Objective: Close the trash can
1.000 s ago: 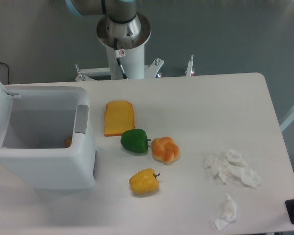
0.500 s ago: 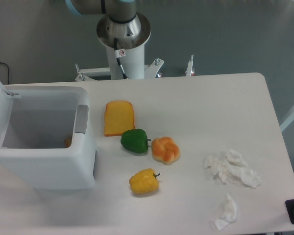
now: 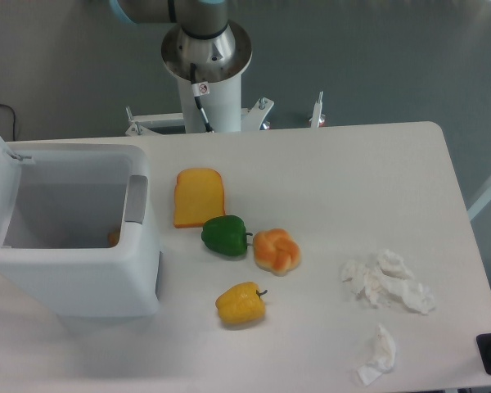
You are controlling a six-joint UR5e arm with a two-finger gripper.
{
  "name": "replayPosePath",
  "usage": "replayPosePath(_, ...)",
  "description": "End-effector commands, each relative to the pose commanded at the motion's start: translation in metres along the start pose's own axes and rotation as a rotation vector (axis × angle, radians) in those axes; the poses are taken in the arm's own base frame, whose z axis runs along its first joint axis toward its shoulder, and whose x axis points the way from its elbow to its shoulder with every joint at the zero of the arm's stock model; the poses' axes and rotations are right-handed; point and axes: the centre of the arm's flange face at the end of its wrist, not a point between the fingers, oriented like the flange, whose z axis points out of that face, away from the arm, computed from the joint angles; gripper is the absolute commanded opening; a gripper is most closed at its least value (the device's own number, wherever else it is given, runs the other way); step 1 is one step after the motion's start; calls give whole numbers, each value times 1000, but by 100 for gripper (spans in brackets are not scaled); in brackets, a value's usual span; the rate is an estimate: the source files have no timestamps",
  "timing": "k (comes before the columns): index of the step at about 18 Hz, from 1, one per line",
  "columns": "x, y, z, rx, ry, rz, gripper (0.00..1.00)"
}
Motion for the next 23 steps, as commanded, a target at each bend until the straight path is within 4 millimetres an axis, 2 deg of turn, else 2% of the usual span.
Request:
replayPosePath(12, -6, -1, -1, 2, -17, -1, 100)
replayPosePath(16, -22, 0, -7, -9, -139, 0, 100)
replayPosePath(19, -37, -1, -18, -4, -215, -14, 100)
replayPosePath(23, -57, -7, -45, 34, -251, -15, 100)
